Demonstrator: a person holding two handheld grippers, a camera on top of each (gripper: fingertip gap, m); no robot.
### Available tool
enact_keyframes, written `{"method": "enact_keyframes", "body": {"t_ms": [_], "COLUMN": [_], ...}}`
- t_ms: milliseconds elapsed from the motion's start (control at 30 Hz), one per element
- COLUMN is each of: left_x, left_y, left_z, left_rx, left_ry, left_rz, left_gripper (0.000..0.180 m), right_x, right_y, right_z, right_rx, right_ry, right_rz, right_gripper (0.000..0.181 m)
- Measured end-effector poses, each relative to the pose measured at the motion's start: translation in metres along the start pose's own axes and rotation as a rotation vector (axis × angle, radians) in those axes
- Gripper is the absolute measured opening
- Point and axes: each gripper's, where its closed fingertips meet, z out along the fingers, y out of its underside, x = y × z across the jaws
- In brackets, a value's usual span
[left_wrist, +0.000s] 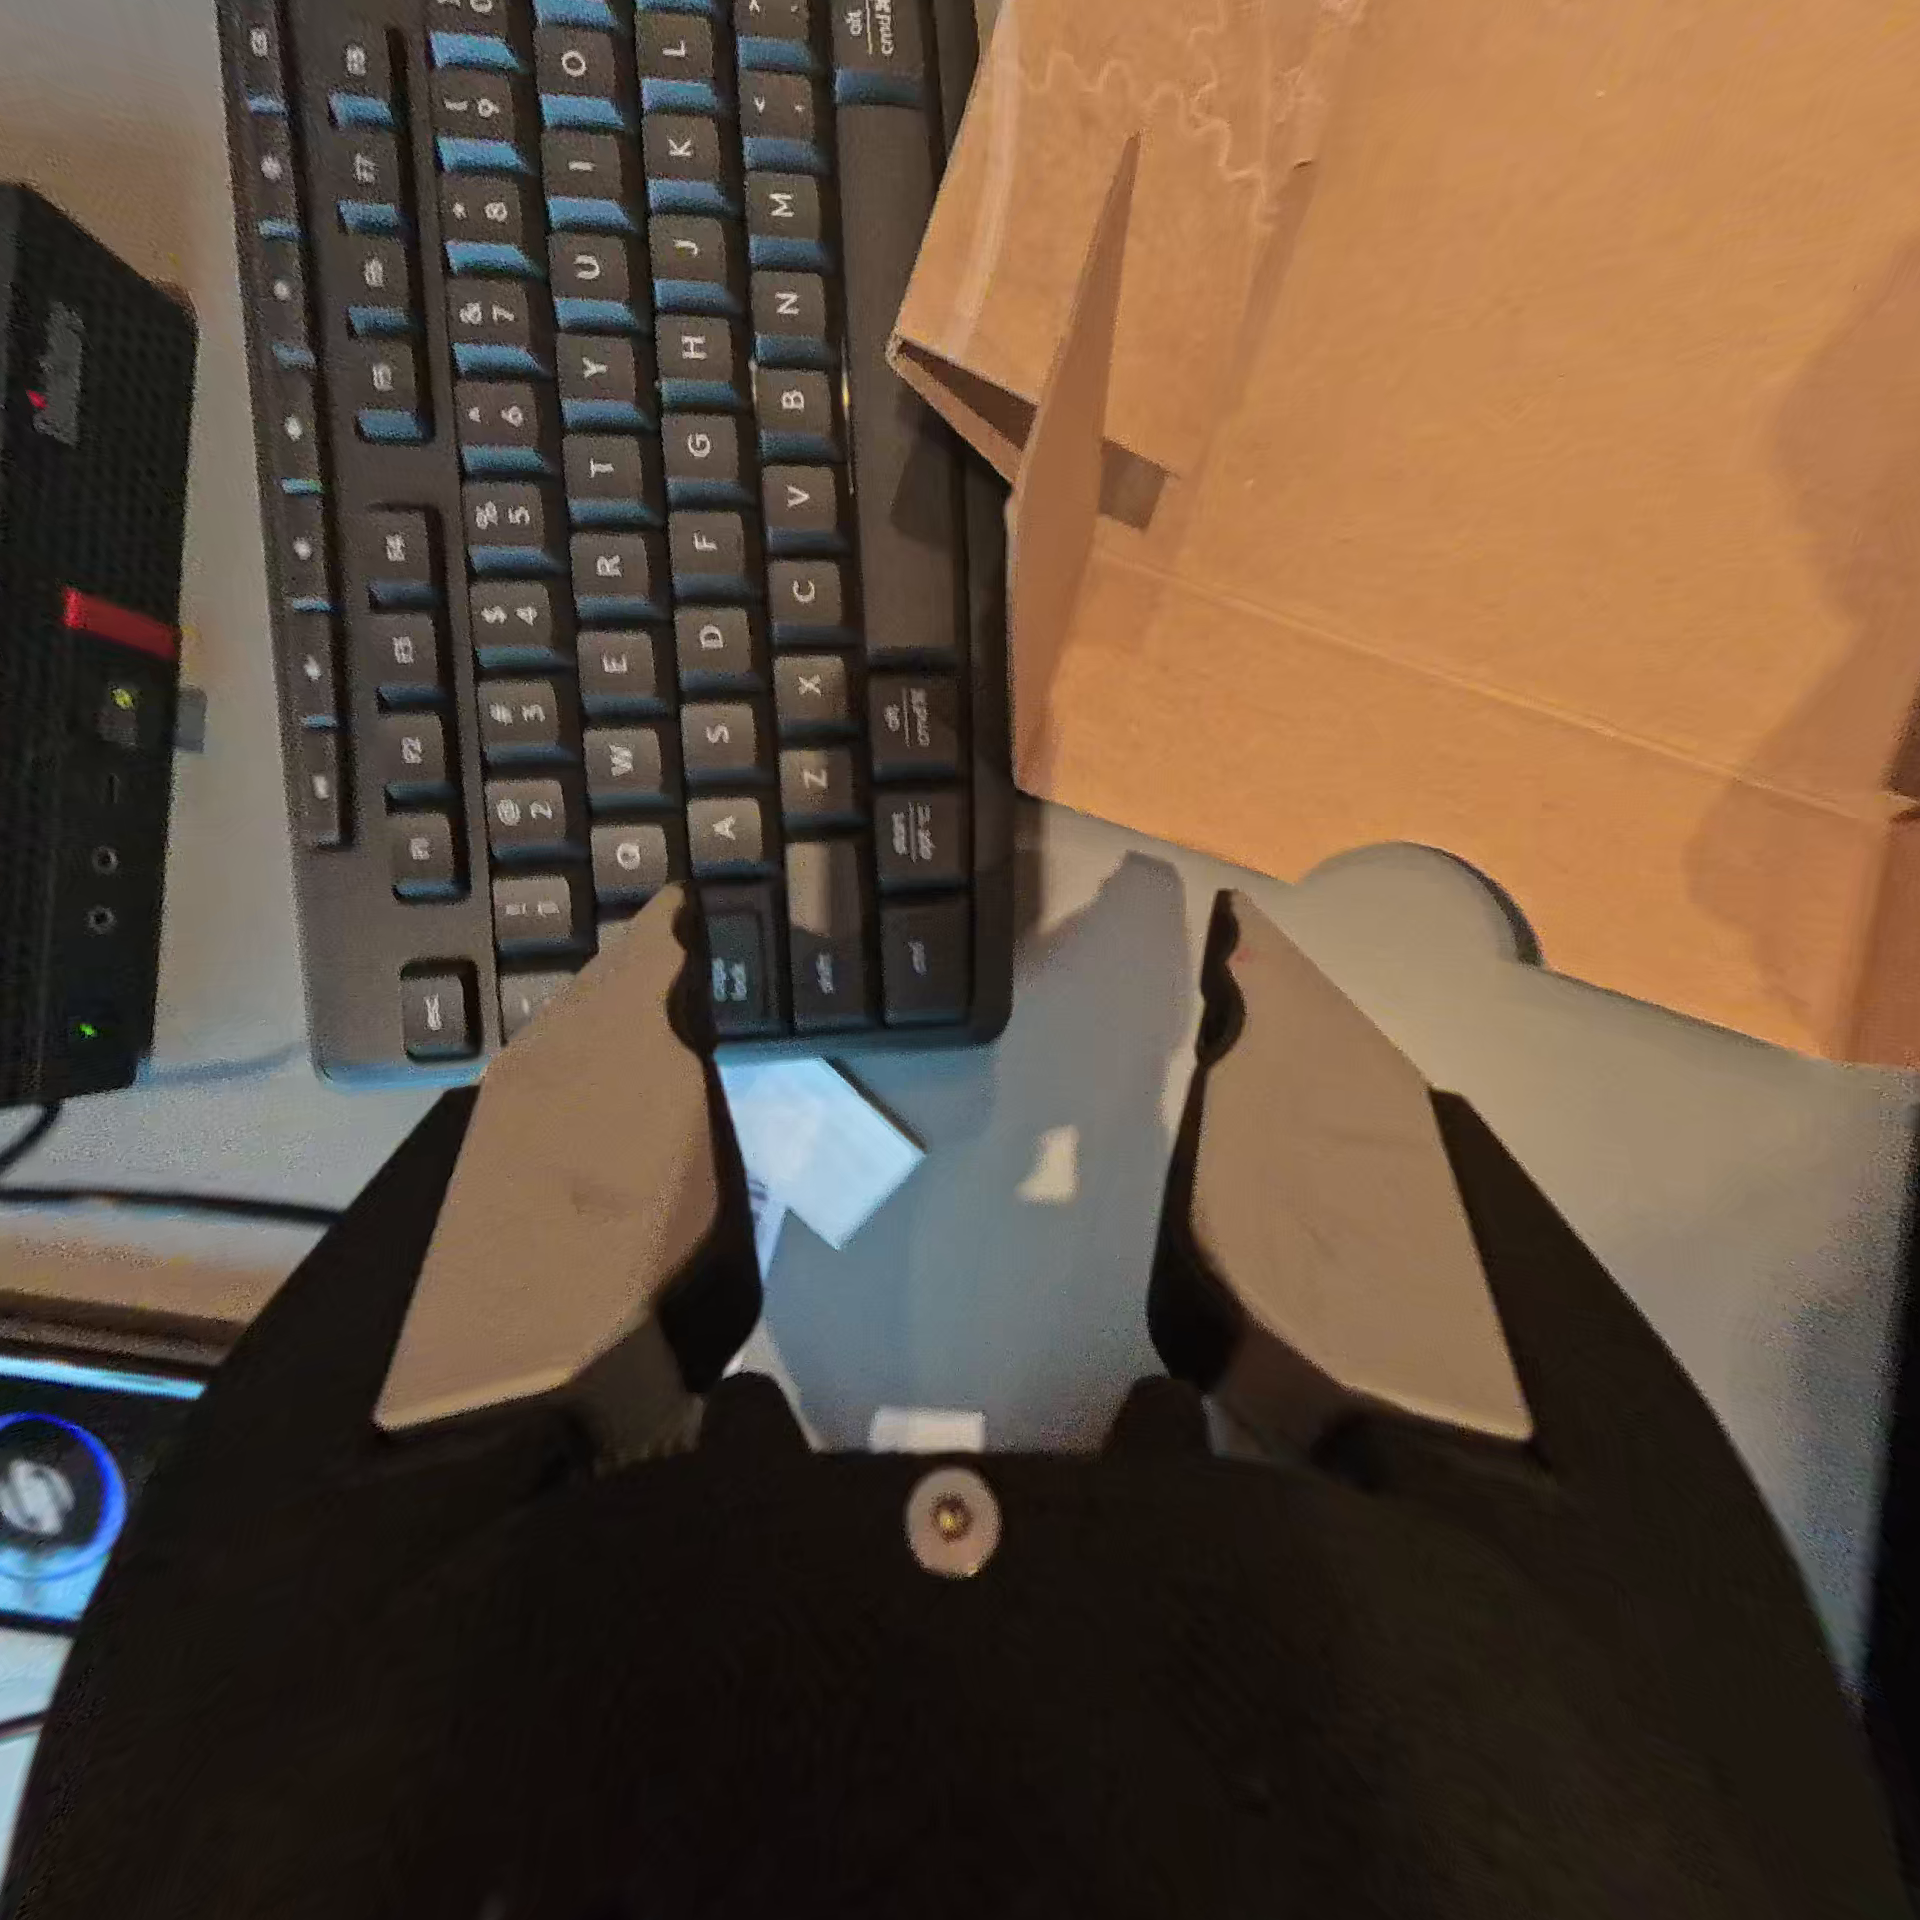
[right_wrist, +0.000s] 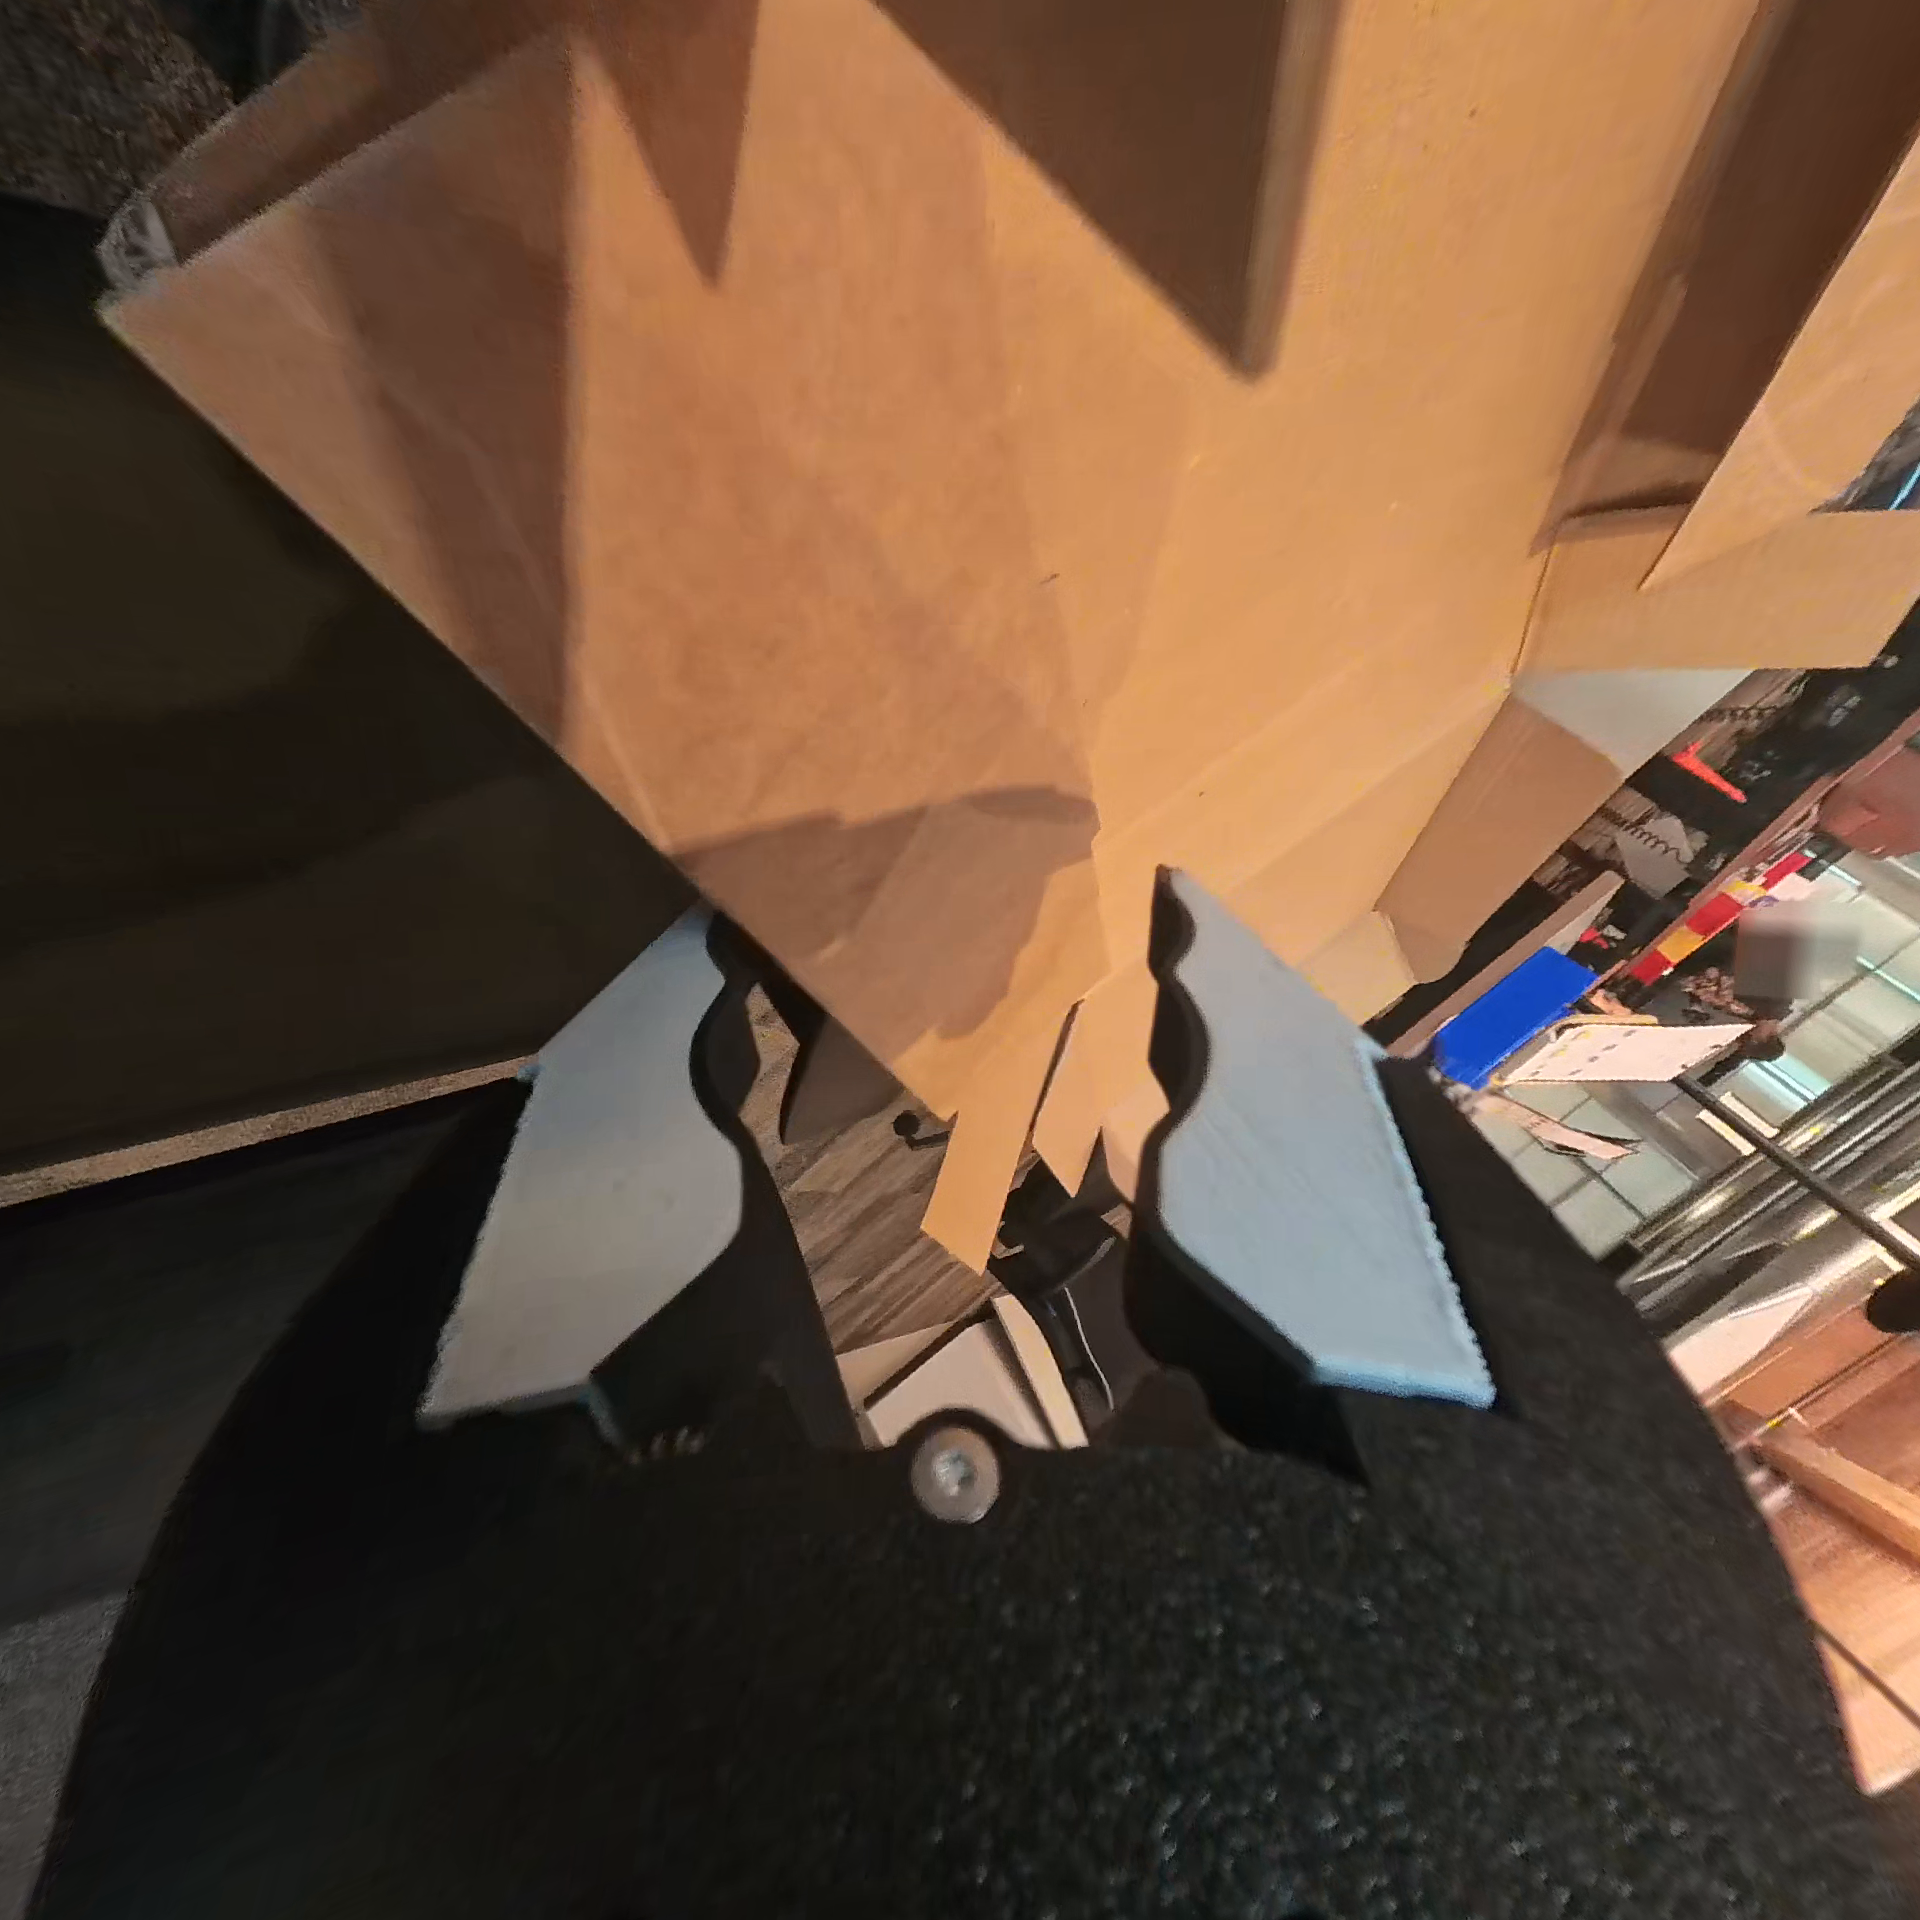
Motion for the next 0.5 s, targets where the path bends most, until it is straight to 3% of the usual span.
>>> {"method": "enact_keyframes", "body": {"t_ms": [200, 500], "left_x": [-0.030, -0.051], "left_y": [0.006, -0.003], "left_z": [0.028, 0.036], "left_rx": [-0.087, -0.115], "left_ry": [-0.238, -0.218], "left_rz": [0.229, 0.155], "left_gripper": [0.087, 0.089], "right_x": [-0.004, -0.004], "right_y": [0.008, 0.010], "right_z": [0.006, 0.027], "right_rx": [0.008, 0.119], "right_ry": [-0.011, -0.027], "right_rz": [0.026, 0.035], "right_gripper": [0.074, 0.072]}}
